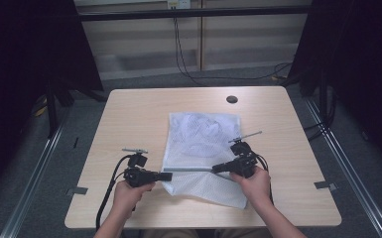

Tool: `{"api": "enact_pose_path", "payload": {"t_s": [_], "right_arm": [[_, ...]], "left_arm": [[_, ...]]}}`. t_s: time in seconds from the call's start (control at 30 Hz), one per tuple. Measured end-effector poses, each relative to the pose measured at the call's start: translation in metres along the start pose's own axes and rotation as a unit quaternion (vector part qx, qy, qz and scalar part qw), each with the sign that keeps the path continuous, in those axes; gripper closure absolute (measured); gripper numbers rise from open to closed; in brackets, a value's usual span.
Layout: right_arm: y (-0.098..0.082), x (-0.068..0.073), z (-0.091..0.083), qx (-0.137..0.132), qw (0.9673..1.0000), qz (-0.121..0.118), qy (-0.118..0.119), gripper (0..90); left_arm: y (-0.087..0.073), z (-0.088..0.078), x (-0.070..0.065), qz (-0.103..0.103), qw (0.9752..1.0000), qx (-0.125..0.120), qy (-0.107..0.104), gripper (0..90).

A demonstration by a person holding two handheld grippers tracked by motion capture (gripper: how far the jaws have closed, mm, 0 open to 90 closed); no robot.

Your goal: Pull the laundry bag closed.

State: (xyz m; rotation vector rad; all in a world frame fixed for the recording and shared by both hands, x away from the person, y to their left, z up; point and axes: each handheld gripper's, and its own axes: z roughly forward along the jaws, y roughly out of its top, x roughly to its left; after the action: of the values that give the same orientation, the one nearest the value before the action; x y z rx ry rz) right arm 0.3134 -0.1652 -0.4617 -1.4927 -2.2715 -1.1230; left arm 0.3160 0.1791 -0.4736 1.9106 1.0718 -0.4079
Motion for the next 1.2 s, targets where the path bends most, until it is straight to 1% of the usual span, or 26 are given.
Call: {"api": "enact_pose_path", "payload": {"t_s": [0.17,0.37,0.43,0.5,0.6,0.63,0.67,0.87,0.9,1.03,1.1,1.2], "right_arm": [[-0.001,-0.001,-0.001,0.0,1.0,-0.001,0.004,87.1],[-0.002,-0.001,-0.001,0.0,1.0,-0.001,0.005,87.1],[-0.002,-0.001,-0.001,-0.001,1.0,-0.003,0.005,87.1],[-0.003,-0.002,-0.003,-0.002,1.0,-0.001,0.004,87.1],[-0.005,-0.005,-0.006,-0.002,1.0,0.0,0.001,87.1],[-0.005,-0.005,-0.006,-0.002,1.0,0.0,0.001,87.1],[-0.006,-0.007,-0.008,-0.004,1.0,0.002,0.003,87.1],[-0.007,-0.009,-0.012,-0.003,1.0,0.002,-0.003,87.1],[-0.007,-0.009,-0.012,-0.003,1.0,0.002,-0.003,87.1],[-0.006,-0.012,-0.014,-0.005,1.0,0.005,-0.001,87.1],[-0.006,-0.012,-0.014,-0.004,1.0,0.005,-0.003,87.1],[-0.006,-0.013,-0.015,-0.005,1.0,0.005,-0.004,87.1]], "left_arm": [[0.0,0.0,-0.001,-0.002,1.0,0.0,-0.002,88.1],[0.0,0.001,-0.001,-0.001,1.0,0.002,0.002,88.2],[0.0,0.001,-0.002,-0.006,1.0,-0.001,0.002,88.2],[0.0,0.001,-0.001,-0.006,1.0,-0.001,0.003,88.2],[0.0,0.001,-0.001,-0.011,0.9999,-0.002,0.001,88.2],[0.0,0.001,-0.001,-0.009,0.9999,-0.003,0.003,88.2],[0.0,0.001,-0.001,-0.005,1.0,0.003,0.004,88.2],[-0.001,0.0,-0.002,-0.004,1.0,0.0,0.007,88.2],[-0.001,0.0,-0.002,-0.009,0.9999,-0.001,0.006,88.2],[-0.001,-0.001,-0.001,-0.009,1.0,-0.002,0.004,88.1],[-0.001,0.0,-0.002,-0.013,0.9999,-0.006,0.007,88.2],[0.0,0.0,-0.001,-0.013,0.9999,-0.004,0.006,88.2]]}}
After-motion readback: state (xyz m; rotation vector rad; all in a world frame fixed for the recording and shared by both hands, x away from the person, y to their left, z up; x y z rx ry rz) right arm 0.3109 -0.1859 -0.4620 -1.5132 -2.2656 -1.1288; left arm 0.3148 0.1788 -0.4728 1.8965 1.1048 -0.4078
